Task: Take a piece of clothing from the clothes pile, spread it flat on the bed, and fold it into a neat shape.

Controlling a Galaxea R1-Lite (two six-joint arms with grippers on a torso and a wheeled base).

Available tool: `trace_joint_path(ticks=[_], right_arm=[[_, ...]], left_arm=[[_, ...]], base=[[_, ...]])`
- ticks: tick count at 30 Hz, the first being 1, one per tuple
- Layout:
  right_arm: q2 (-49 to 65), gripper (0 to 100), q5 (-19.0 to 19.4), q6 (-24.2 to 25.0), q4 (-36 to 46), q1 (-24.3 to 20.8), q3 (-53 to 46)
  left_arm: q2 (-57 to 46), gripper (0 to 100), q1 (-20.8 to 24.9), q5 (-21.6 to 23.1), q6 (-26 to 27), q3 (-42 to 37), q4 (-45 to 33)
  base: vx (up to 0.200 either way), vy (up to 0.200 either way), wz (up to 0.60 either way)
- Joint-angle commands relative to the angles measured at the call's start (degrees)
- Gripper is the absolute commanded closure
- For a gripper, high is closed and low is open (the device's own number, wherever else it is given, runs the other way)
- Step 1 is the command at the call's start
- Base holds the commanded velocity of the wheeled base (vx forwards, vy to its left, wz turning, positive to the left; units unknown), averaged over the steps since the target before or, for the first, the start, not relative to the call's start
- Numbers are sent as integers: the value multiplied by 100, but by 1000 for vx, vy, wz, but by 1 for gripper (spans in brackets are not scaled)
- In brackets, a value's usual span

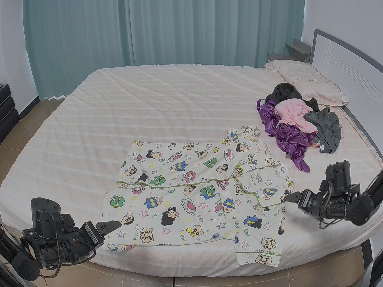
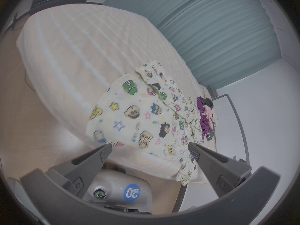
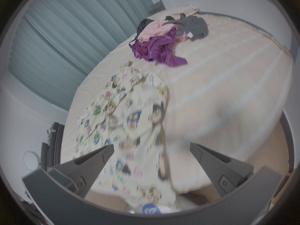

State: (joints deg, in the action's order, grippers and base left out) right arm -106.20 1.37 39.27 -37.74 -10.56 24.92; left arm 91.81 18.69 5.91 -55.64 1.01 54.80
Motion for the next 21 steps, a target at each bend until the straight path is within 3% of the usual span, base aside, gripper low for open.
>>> trace_joint_path(ticks=[1, 5, 7, 8, 11, 13, 17, 21], right_arm=[[733, 0, 13, 389, -102, -570, -708], [698, 0, 57, 600, -128, -605, -857], [680, 0, 92, 679, -216, -605, -883], [706, 0, 145, 688, -278, -605, -901], [750, 0, 215, 679, -286, -605, -927], [724, 0, 241, 670, -286, -623, -927], [724, 0, 233, 670, -286, -693, -945], [689, 0, 233, 644, -286, -693, -936]], left_arm=[[144, 0, 109, -2, -70, -101, -241], [575, 0, 82, -99, -70, -84, -206], [848, 0, 65, -389, -61, -31, -197], [1111, 0, 91, -749, -8, -40, -127], [1331, 0, 100, -934, 18, -84, 119], [1568, 0, 30, -881, 211, -75, 356], [2219, 0, -111, -996, 1081, -84, 620], [2764, 0, -146, -1136, 1222, -84, 1147]], base=[[0, 0, 0], [0, 0, 0], [0, 0, 0], [0, 0, 0], [0, 0, 0], [0, 0, 0], [0, 0, 0], [0, 0, 0]])
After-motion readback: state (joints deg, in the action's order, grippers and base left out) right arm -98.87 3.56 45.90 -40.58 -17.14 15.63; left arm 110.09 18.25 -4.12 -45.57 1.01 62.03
